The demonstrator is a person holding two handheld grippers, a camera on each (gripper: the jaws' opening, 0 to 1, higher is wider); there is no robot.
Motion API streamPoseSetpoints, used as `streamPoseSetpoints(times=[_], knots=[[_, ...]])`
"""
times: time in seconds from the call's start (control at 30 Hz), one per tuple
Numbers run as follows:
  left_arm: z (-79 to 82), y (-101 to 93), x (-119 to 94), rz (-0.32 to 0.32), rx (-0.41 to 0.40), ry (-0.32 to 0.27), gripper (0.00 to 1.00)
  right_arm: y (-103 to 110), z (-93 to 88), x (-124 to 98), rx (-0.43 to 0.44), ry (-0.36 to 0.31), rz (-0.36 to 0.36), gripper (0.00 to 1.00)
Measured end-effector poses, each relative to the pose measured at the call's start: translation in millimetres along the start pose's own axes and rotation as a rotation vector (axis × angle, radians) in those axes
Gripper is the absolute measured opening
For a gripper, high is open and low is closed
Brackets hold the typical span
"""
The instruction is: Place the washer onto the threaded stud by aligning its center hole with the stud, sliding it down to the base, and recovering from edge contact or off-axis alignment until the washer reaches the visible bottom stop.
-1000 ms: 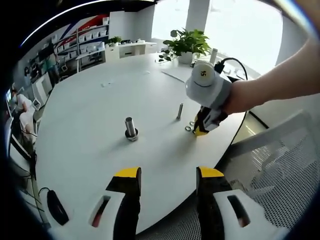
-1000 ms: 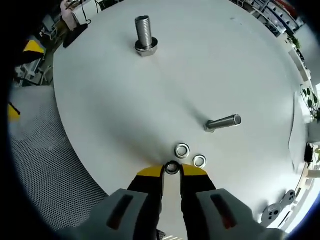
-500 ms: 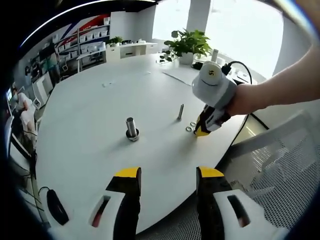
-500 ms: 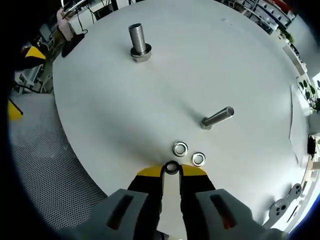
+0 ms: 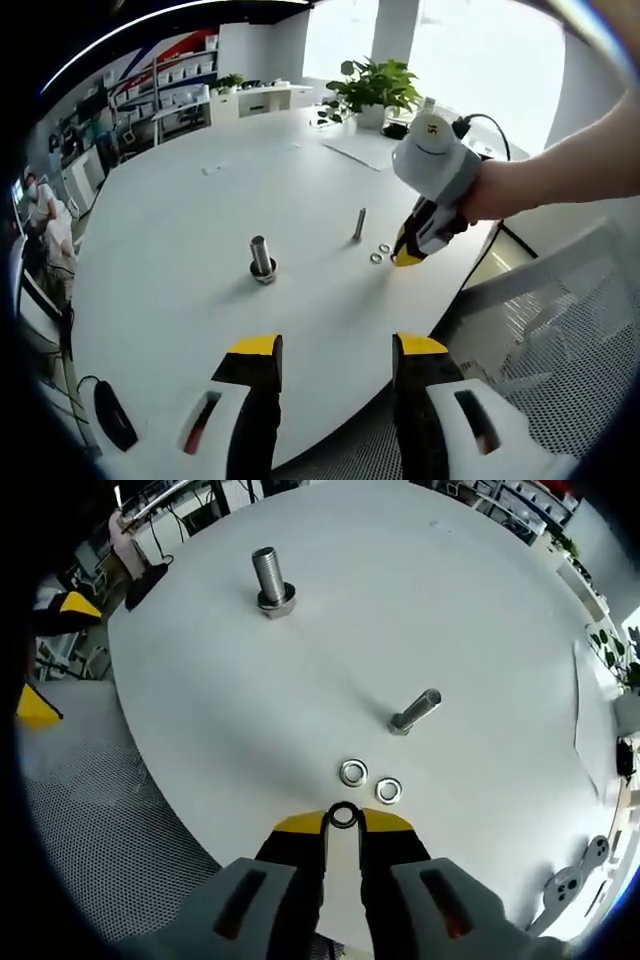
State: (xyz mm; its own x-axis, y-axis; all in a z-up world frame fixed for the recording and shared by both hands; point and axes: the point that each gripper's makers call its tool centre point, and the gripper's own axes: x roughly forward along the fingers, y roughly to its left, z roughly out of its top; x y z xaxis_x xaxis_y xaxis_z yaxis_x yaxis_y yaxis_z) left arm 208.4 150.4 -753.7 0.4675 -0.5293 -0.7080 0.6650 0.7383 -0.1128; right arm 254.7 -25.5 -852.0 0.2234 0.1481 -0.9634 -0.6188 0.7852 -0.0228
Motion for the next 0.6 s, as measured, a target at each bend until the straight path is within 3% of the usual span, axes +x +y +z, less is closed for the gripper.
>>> streamPoseSetpoints(times=[0.6], knots=[[2.0, -1.5, 0, -0.006, 0.005, -0.006, 0.43, -14, 19.3, -24, 0.022, -0.067, -0.005, 0.13]])
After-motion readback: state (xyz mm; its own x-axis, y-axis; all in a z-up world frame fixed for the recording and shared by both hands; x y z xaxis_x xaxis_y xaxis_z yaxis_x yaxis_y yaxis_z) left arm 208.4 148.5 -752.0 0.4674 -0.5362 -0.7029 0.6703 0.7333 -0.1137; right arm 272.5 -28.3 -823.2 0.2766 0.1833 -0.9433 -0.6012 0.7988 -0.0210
